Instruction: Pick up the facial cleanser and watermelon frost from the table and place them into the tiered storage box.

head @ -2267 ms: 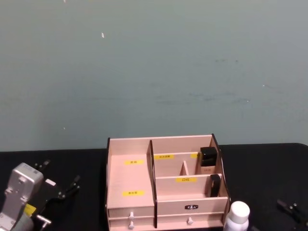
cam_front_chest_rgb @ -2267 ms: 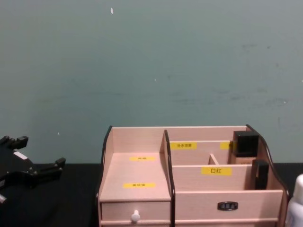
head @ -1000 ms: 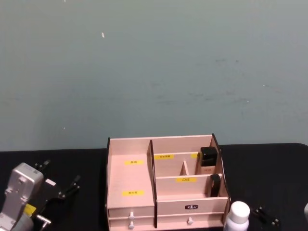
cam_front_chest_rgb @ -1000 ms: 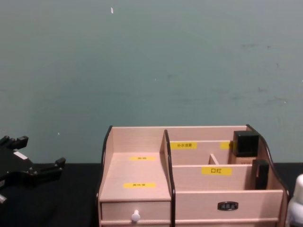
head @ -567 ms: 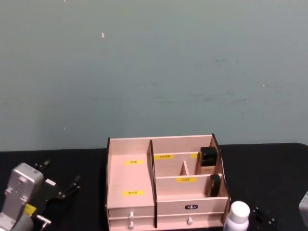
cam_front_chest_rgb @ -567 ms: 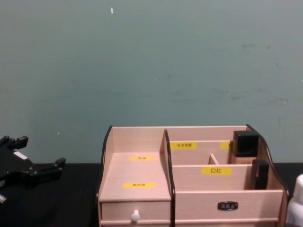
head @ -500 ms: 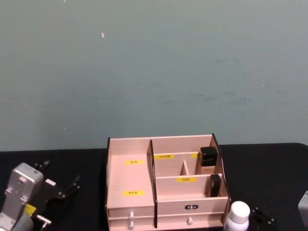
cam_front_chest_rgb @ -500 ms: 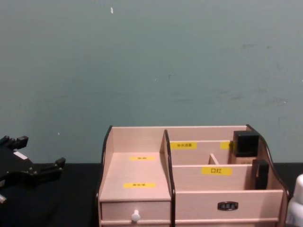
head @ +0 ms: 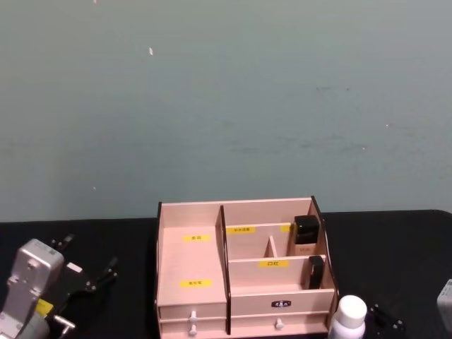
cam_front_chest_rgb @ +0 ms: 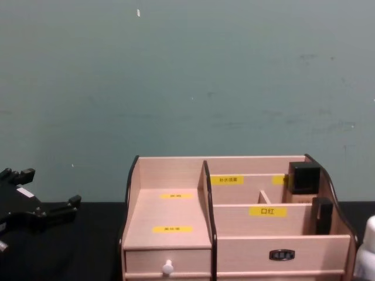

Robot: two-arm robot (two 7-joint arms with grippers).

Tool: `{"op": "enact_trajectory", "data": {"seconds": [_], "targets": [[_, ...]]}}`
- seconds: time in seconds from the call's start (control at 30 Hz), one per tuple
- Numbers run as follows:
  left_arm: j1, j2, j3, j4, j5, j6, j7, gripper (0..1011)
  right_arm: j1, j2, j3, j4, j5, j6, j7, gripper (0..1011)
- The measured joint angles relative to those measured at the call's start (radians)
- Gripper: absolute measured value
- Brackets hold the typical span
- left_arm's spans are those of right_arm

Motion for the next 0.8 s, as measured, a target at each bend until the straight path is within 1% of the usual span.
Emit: {"op": "enact_trajectory", "data": {"seconds": [0.07,0.2,0.23,0.3,0.33,0.4,0.6,0.67,0.8], "targets": [[0.000,0.000,0.000,0.000,0.000,0.000,0.000,1001,0.000,0.000,0.000,0.000,0.000,-0.001,0.000,1002],[0.000,0.000,0.000,0.000,0.000,0.000,0.000,1001,-0.001,0.000,0.001,-0.001,0.000,-0.002,0.000,953],[0.000,0.000,0.000,0.000,0.000,0.000,0.000,1001,-0.001,0.000,0.001,-0.001,0.000,-0.002,0.000,914],[0.000,0.000,0.000,0.000,0.000,0.000,0.000,1001,-0.001,0.000,0.001,-0.001,-0.001,-0.002,0.000,885],[0.000,0.000,0.000,0.000,0.000,0.000,0.000,1001,-0.001,0.000,0.001,-0.001,-0.001,-0.002,0.000,836],[0.000,0.000,0.000,0.000,0.000,0.000,0.000,1001,-0.001,0.000,0.001,-0.001,-0.001,-0.003,0.000,799],[0.000,0.000,0.000,0.000,0.000,0.000,0.000,1001,-0.002,0.000,0.002,-0.001,-0.001,-0.004,-0.001,615],[0.000,0.000,0.000,0.000,0.000,0.000,0.000,1001,-0.002,0.000,0.002,-0.002,-0.001,-0.004,-0.001,593],[0.000,0.000,0.000,0.000,0.000,0.000,0.000,1001,-0.002,0.000,0.002,-0.002,-0.002,-0.004,-0.001,594]]}}
